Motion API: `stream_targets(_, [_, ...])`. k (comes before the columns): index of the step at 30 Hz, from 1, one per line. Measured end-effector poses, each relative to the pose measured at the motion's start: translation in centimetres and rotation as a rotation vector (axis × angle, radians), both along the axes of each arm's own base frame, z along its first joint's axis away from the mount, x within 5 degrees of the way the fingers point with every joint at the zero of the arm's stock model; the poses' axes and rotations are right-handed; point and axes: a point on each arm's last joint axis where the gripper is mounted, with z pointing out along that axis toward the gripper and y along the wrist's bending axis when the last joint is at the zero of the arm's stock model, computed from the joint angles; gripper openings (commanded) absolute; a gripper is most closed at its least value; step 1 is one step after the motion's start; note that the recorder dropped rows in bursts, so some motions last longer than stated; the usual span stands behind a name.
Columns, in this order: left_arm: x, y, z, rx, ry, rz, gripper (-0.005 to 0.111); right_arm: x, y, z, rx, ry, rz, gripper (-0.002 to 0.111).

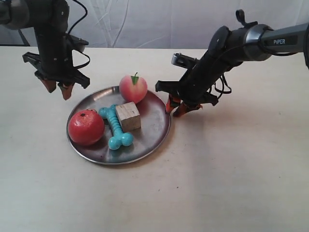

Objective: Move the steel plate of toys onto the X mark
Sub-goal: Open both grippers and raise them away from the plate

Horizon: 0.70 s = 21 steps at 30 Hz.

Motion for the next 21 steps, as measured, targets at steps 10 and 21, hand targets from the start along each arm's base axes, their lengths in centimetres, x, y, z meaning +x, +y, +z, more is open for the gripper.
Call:
stream_targets(10, [-2.4,2.2,11.8,0.031,-0.311,0.088,0.000,-1.0,-3.6,13.9,-0.148,-0.413,0.003,0.000])
stream_targets(21, [-17.1,4.8,23.4,-0.350,-0.823,0.119,0.000,-17.0,-7.4,24.5,-0.191,-0.798,-0.040,0.000])
